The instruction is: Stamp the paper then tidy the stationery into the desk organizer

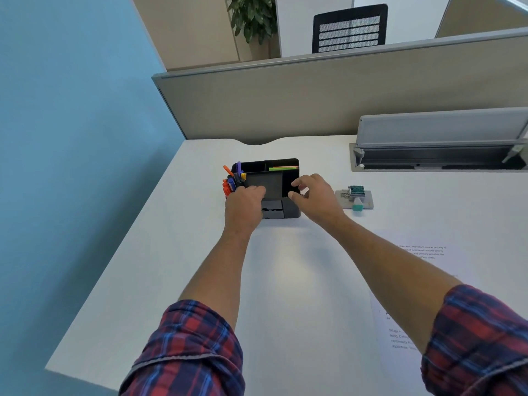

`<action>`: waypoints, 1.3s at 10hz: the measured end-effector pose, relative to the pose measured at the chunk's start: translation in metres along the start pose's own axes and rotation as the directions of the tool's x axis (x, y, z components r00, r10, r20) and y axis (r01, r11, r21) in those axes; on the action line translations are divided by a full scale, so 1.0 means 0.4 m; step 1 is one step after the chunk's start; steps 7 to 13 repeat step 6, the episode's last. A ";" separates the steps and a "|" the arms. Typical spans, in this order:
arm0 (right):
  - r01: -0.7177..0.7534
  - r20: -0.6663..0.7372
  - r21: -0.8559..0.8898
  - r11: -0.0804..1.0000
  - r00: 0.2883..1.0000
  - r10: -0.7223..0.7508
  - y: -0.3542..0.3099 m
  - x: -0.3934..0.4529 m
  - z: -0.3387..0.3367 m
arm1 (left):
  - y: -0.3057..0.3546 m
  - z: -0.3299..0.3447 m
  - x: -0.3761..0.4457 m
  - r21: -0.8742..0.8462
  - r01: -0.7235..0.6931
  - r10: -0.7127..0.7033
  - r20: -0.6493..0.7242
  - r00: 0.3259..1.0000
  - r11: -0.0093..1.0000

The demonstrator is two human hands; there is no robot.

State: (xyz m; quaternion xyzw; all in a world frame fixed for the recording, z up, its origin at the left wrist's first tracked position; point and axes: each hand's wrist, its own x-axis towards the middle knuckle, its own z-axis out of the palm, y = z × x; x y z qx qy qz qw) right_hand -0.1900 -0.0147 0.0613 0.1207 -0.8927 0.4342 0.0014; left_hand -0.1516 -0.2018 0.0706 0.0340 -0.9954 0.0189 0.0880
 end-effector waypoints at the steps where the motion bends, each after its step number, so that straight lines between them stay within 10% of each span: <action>1: 0.026 -0.021 -0.023 0.999 0.999 -0.026 0.010 -0.020 -0.018 | 0.002 0.006 -0.014 -0.009 -0.014 0.014 -0.029 0.999 1.000; 6: 0.341 -0.141 -0.470 0.814 0.881 -0.451 0.179 -0.252 -0.153 | 0.162 0.065 -0.204 -0.148 -0.024 0.006 -0.118 0.993 0.989; 13: 0.341 -0.141 -0.470 0.814 0.881 -0.451 0.179 -0.252 -0.153 | 0.162 0.065 -0.204 -0.148 -0.024 0.006 -0.118 0.993 0.989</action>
